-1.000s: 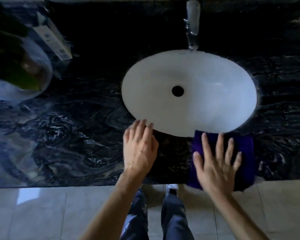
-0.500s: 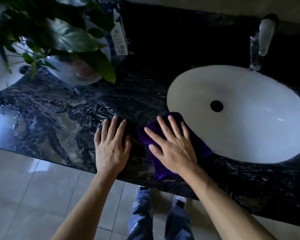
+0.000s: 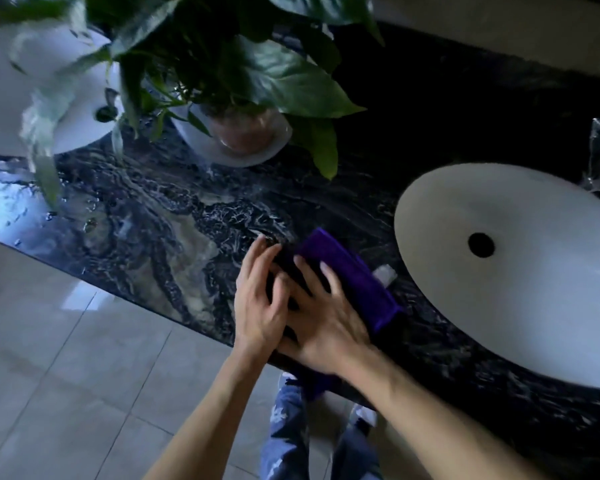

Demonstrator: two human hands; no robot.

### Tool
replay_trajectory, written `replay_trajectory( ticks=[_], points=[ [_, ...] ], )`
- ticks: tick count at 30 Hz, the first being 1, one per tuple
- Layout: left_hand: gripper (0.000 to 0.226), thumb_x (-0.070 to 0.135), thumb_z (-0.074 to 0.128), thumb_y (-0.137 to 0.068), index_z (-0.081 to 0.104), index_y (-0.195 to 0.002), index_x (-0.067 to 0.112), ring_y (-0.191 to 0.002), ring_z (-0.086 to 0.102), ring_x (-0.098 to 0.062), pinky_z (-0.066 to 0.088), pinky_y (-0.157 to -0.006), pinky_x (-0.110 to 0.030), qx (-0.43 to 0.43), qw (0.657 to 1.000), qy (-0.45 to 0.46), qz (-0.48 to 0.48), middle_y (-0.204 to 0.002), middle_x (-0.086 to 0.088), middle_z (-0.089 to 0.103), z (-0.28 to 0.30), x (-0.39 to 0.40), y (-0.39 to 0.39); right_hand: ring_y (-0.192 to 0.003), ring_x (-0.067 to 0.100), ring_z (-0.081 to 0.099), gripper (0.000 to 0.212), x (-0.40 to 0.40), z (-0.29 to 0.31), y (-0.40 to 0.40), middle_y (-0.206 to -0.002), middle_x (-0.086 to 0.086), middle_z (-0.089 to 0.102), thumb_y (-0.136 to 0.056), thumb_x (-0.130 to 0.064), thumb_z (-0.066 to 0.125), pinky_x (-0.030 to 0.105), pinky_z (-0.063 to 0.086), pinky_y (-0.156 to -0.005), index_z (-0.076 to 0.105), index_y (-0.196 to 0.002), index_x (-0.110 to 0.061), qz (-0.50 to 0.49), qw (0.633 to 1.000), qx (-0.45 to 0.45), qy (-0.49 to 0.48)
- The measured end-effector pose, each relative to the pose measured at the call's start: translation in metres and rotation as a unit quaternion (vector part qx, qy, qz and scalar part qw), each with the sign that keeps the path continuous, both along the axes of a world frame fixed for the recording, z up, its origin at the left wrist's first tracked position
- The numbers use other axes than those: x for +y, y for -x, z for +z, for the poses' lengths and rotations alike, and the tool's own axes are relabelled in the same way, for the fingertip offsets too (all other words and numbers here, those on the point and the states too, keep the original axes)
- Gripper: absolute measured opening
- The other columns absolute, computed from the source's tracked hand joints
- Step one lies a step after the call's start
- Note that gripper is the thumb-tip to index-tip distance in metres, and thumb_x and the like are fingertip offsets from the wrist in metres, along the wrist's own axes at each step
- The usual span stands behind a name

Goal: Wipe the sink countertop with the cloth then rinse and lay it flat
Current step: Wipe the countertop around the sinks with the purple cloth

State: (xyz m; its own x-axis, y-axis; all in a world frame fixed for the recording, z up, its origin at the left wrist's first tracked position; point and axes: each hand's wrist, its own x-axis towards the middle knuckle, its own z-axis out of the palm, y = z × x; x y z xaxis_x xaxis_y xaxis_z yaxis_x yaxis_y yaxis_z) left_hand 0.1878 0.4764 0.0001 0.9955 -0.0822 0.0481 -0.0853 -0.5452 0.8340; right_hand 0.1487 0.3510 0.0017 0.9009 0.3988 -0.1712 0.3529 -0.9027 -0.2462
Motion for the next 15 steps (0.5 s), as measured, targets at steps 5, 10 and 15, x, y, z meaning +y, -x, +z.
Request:
replay_trajectory(
  ticks=[5,10,15],
  points=[
    [0.048,0.021,0.046,-0.098,0.050,-0.143,0.008,-0.144,0.037,-0.031,0.029,-0.117,-0.041,-0.043,0.985,-0.165,-0.042,-0.159,-0.015,0.037,-0.007,0.033,-0.006,-0.156,0.036,0.016,0.061,-0.054,-0.008,-0.061,-0.171,0.001,0.018,-0.097,-0.065,0.033,0.062,0.015,-0.123,0.024,-0.156,-0.051,-0.100,0.993,-0.040,0.045],
    [0.053,0.038,0.034,-0.102,0.052,-0.144,0.012,-0.147,0.035,-0.031,0.025,-0.121,-0.048,-0.048,0.956,-0.289,0.005,-0.157,-0.013,0.042,-0.005,0.052,-0.020,-0.156,0.042,0.013,0.062,-0.091,-0.003,0.028,-0.171,0.009,0.012,-0.100,-0.060,0.031,0.067,0.019,-0.119,0.020,-0.159,-0.044,-0.235,0.967,-0.030,0.093],
    [0.057,0.048,0.030,-0.102,0.052,-0.145,0.017,-0.153,0.023,-0.021,0.011,-0.125,-0.047,-0.008,0.984,-0.180,0.014,-0.161,-0.005,0.037,-0.006,0.056,-0.025,-0.151,0.046,0.025,0.070,0.002,0.007,0.057,-0.168,0.013,0.024,-0.089,-0.058,0.051,0.068,0.024,-0.117,0.035,-0.155,-0.041,-0.138,0.990,-0.001,0.040]
  ],
)
